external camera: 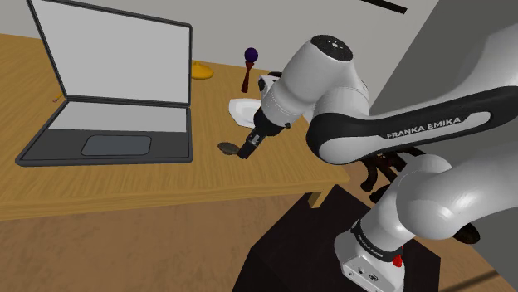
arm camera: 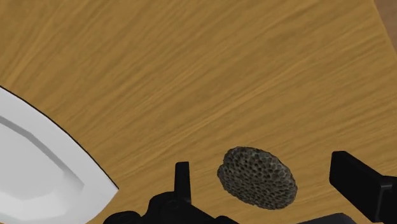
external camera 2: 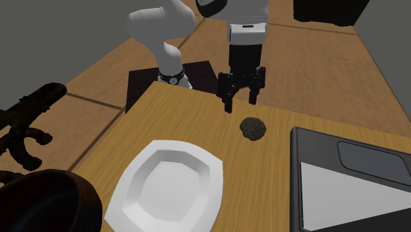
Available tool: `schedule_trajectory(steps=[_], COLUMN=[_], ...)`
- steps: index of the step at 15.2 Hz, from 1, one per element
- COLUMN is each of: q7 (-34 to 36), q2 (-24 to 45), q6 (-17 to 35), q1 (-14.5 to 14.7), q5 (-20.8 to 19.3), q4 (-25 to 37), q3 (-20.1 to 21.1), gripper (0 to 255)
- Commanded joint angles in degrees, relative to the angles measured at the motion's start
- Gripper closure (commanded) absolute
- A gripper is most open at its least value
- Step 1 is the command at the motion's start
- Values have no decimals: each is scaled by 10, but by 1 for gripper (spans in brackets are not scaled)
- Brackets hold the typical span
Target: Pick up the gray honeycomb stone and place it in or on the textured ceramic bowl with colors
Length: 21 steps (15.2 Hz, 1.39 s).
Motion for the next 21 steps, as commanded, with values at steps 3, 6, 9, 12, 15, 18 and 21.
schedule_trajectory(steps=[3, 6, 9, 12, 15, 18, 21], q7=[12, 14, 14, 14, 14, 14, 14], q2=[34, 39, 39, 39, 39, 39, 39], q6=[37, 42, 42, 42, 42, 42, 42], q1=[-22, -26, -26, -26, -26, -26, -26], q5=[-20, -24, -24, -24, -24, -24, -24], q4=[-3, -3, -3, -3, -3, -3, -3], q3=[14, 16, 16, 16, 17, 17, 17], gripper=[0, 0, 0, 255, 255, 255, 255])
